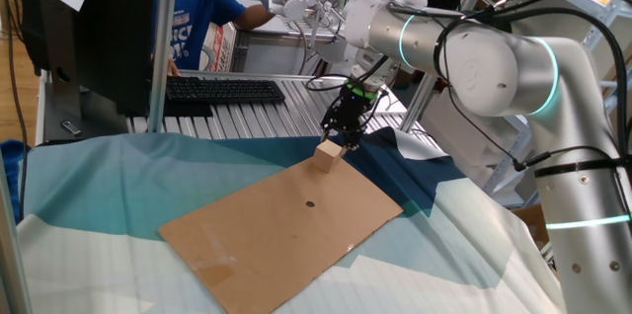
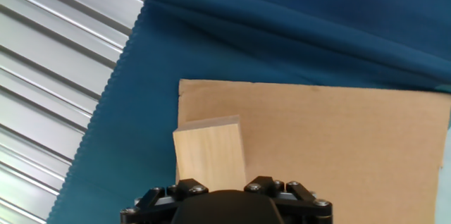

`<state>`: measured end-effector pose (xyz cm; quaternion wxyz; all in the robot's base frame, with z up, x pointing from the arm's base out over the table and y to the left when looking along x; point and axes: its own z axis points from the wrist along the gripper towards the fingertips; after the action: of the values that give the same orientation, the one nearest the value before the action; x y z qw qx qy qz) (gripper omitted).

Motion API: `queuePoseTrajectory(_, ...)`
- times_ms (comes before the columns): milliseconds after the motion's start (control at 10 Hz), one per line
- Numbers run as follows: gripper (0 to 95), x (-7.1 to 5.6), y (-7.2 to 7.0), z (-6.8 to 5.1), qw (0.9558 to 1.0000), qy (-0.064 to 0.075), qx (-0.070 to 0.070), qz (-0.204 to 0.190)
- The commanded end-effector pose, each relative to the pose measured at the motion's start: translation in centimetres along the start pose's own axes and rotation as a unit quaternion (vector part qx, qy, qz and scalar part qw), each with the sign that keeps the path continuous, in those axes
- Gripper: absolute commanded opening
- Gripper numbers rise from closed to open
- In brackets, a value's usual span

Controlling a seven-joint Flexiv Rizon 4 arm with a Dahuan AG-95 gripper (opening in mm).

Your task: Grab the block and place it at the designated location

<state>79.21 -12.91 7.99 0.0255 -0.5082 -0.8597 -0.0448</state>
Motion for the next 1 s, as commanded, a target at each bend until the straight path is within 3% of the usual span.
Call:
queuePoseTrajectory(100, 57.0, 0.17, -0.19, 0.07, 0.9999, -0.006, -0.007, 0.008)
queuePoseTrajectory(600, 57.0, 0.48, 0.05, 0.06, 0.9995, -0.008, -0.015, 0.025)
queuePoseTrajectory(1000, 57.0, 0.88, 0.35, -0.43, 0.9993, -0.006, -0.005, 0.037)
